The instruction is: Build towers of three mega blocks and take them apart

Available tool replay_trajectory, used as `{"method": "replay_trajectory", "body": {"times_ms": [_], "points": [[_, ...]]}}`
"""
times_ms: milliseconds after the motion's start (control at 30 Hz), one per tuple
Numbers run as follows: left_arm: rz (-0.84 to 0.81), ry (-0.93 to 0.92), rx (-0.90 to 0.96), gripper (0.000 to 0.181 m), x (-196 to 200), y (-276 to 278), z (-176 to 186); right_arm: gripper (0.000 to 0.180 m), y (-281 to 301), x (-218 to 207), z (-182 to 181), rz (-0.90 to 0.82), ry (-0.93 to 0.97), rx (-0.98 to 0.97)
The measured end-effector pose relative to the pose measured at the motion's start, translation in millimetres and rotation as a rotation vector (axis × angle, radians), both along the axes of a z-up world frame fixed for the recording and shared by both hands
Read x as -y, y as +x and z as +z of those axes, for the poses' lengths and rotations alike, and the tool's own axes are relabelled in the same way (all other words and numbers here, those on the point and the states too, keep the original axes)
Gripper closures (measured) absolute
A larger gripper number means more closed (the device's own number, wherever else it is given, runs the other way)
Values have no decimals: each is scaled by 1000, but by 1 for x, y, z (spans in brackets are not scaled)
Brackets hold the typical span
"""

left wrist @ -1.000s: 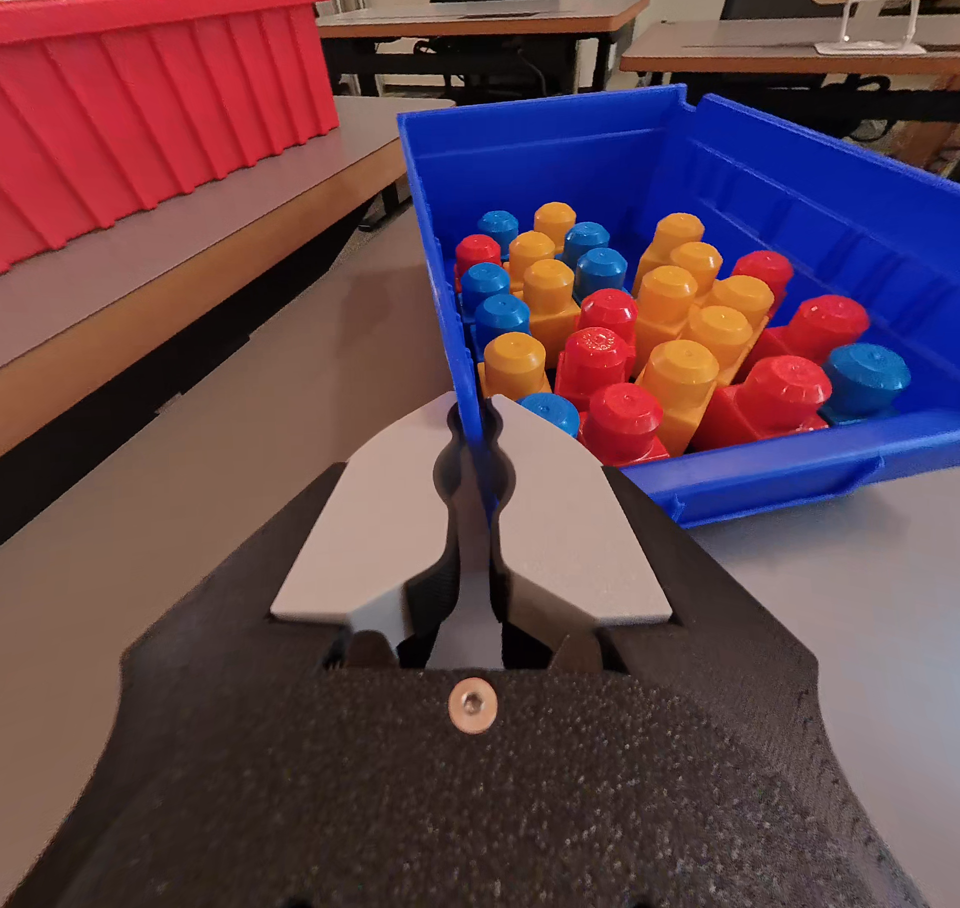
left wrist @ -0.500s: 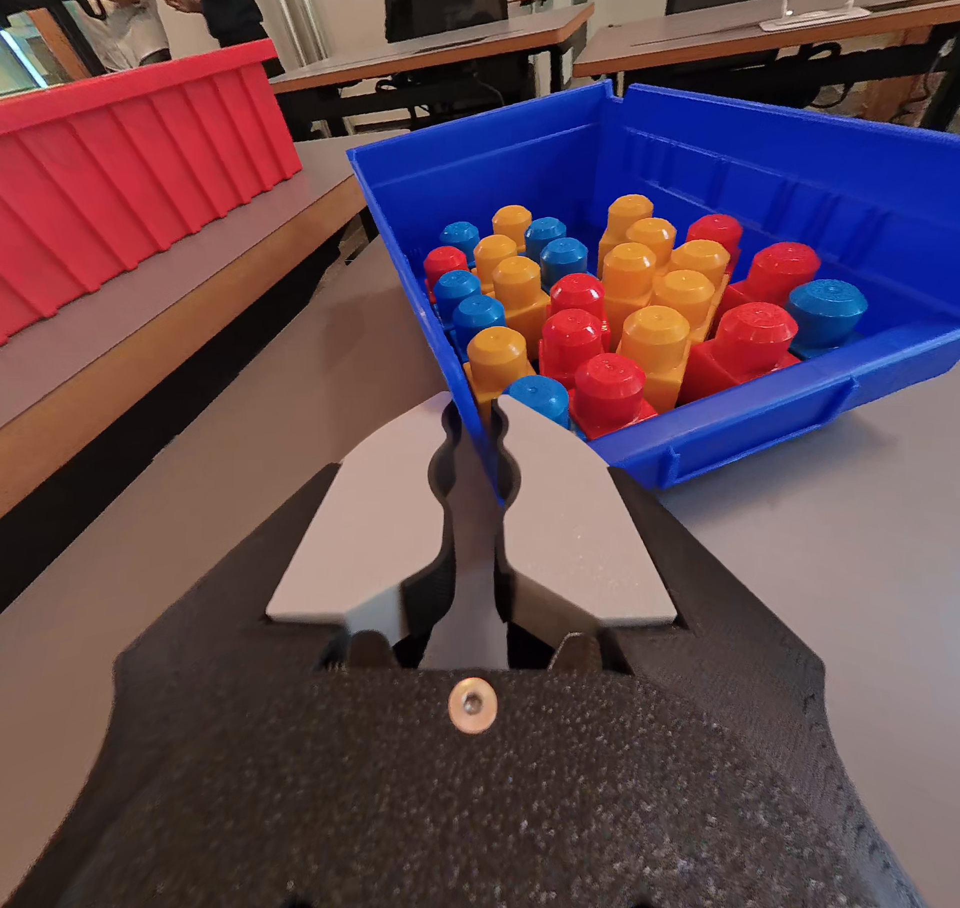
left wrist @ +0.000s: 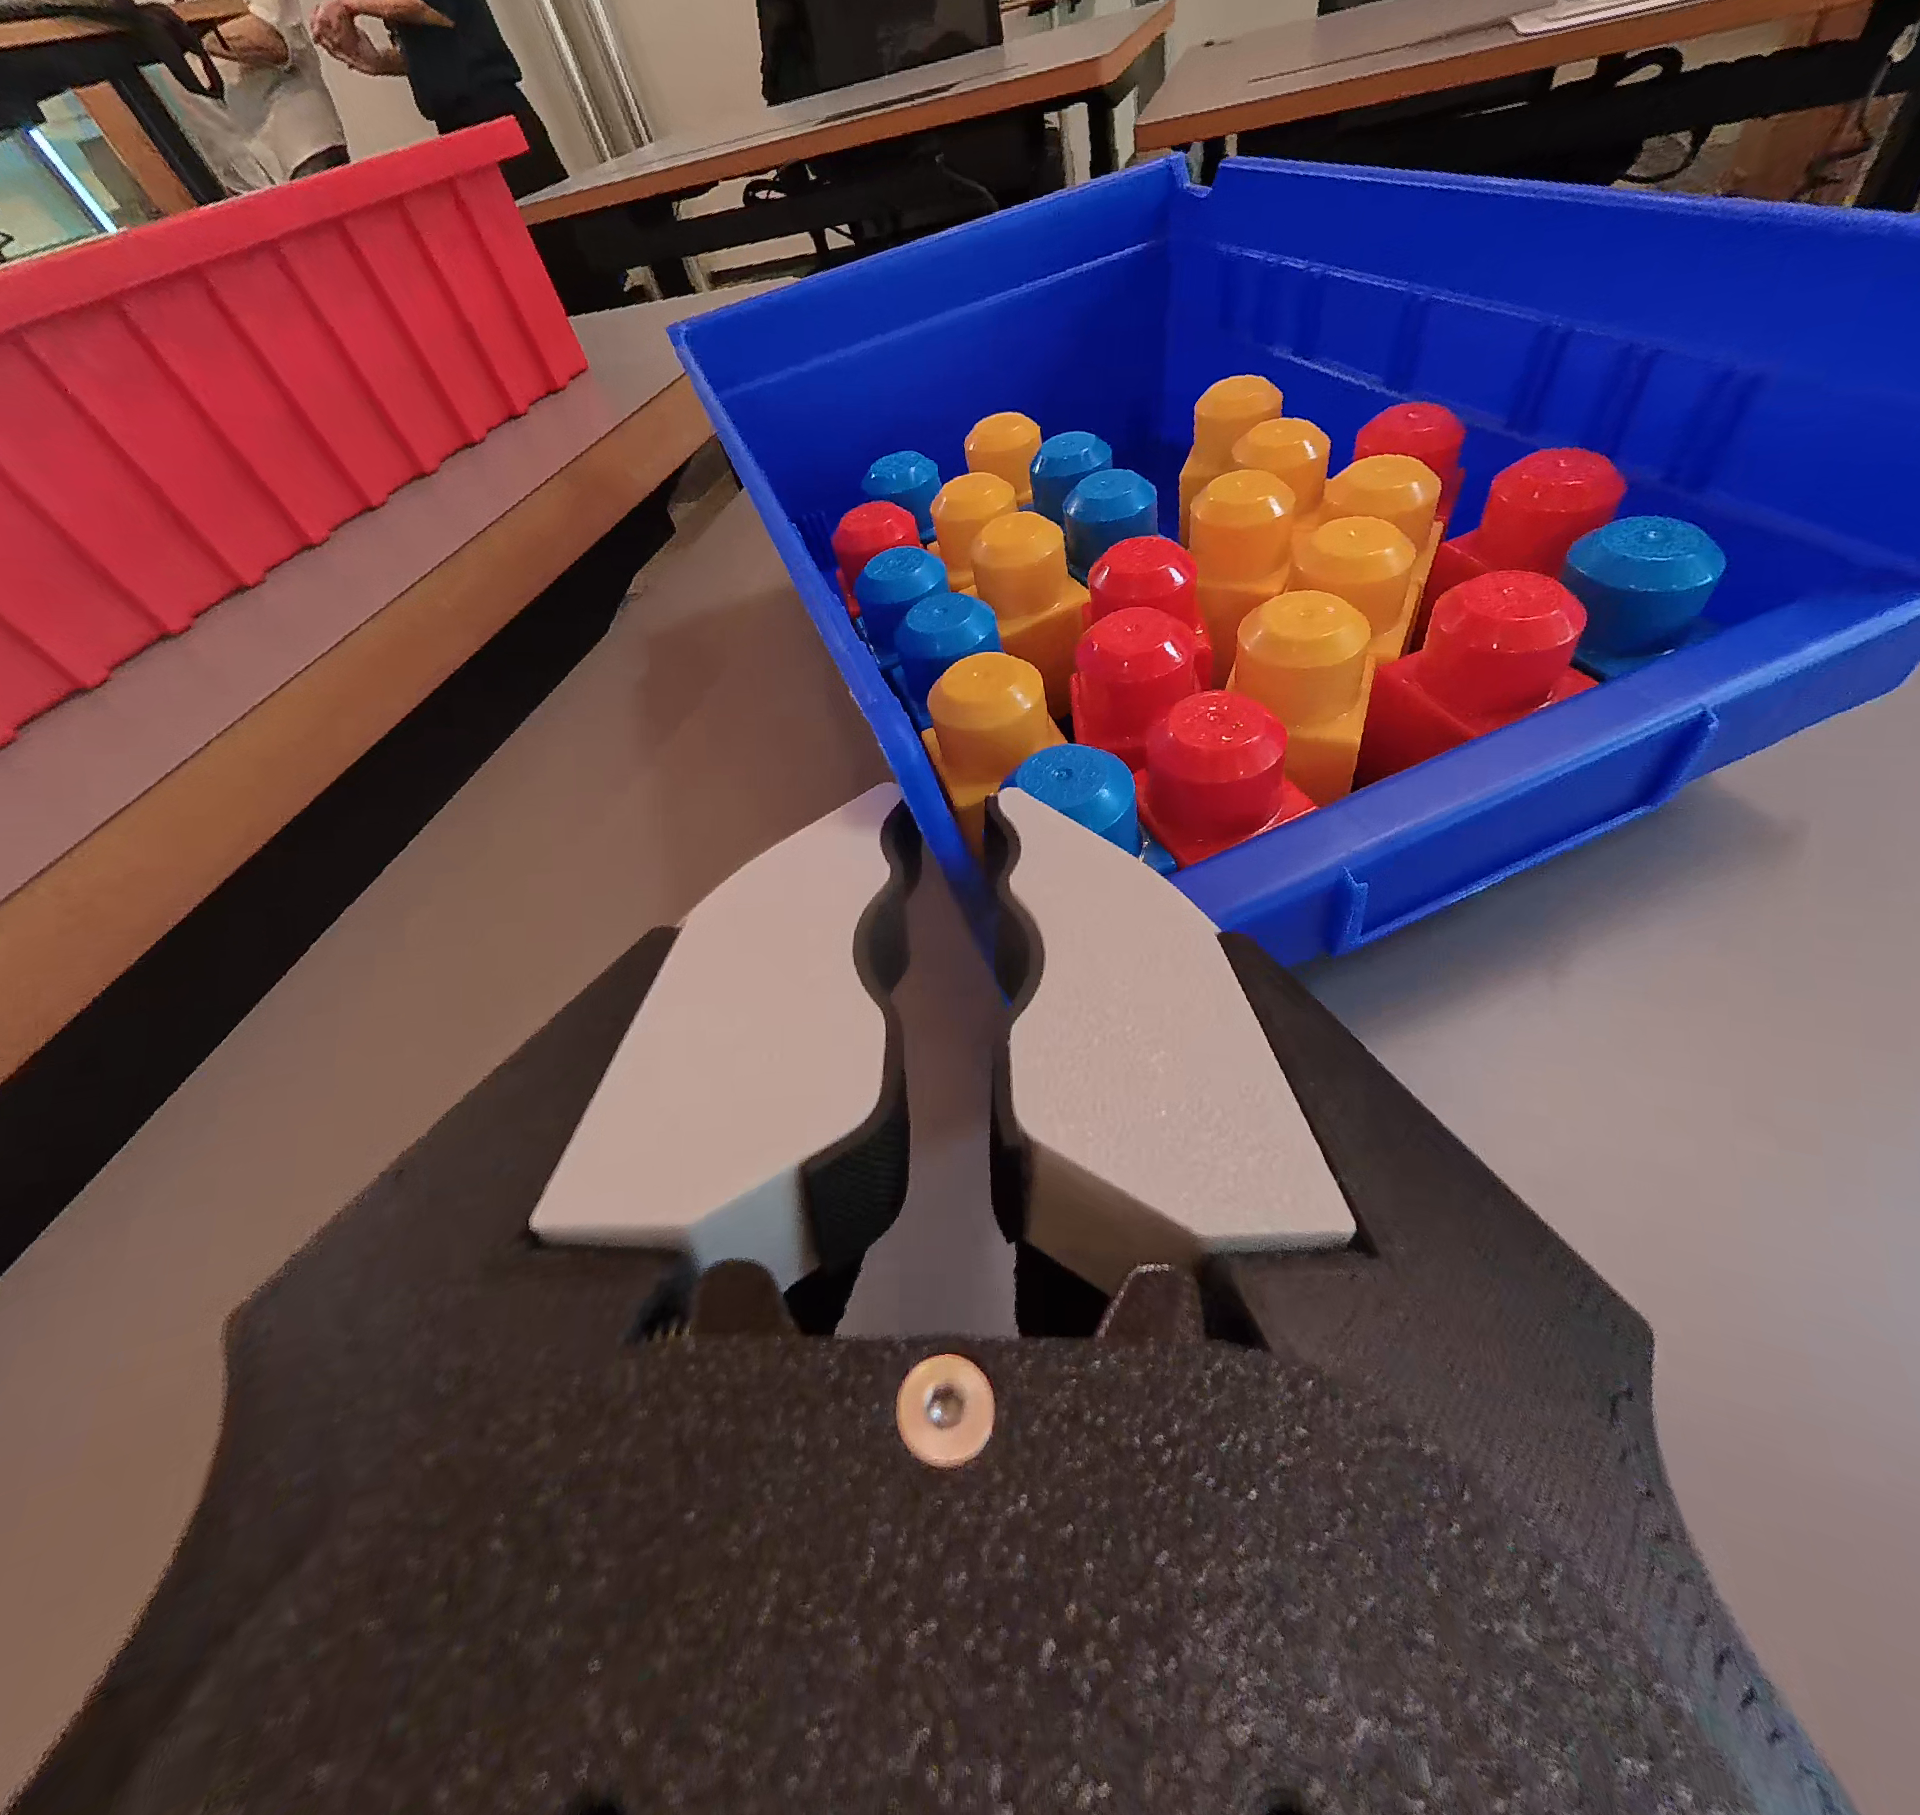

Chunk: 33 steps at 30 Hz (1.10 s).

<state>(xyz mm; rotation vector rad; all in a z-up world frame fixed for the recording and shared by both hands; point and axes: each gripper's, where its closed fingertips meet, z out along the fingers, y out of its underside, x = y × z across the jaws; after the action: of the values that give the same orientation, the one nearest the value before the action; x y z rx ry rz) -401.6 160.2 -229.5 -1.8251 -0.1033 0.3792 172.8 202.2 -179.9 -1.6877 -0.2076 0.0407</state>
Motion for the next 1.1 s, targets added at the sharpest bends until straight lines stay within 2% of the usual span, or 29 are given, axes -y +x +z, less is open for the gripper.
{"method": "replay_trajectory", "body": {"times_ms": [300, 500, 600, 700, 800, 967, 1100], "points": [[-30, 60, -11, 167, 5, 3, 13, 142, 3, 1, 1, -1, 3, -20], [-14, 225, -84, 168, 26, 9, 59, 142, 9, 3, 7, -17, 36, -49], [-77, 288, -72, 170, 32, 29, 88, 141, 12, 5, 13, -28, 65, -55], [-199, 273, -55, 181, 24, 63, 107, 141, 12, 6, 15, -29, 78, -61], [-334, 288, -19, 181, 12, 103, 130, 141, 11, 7, 18, -24, 91, -59], [-425, 364, 52, 181, -20, 155, 183, 141, 7, 5, 41, -9, 134, -148], [-394, 390, 188, 181, -47, 168, 200, 141, -6, -6, 68, 35, 161, -154]]}}
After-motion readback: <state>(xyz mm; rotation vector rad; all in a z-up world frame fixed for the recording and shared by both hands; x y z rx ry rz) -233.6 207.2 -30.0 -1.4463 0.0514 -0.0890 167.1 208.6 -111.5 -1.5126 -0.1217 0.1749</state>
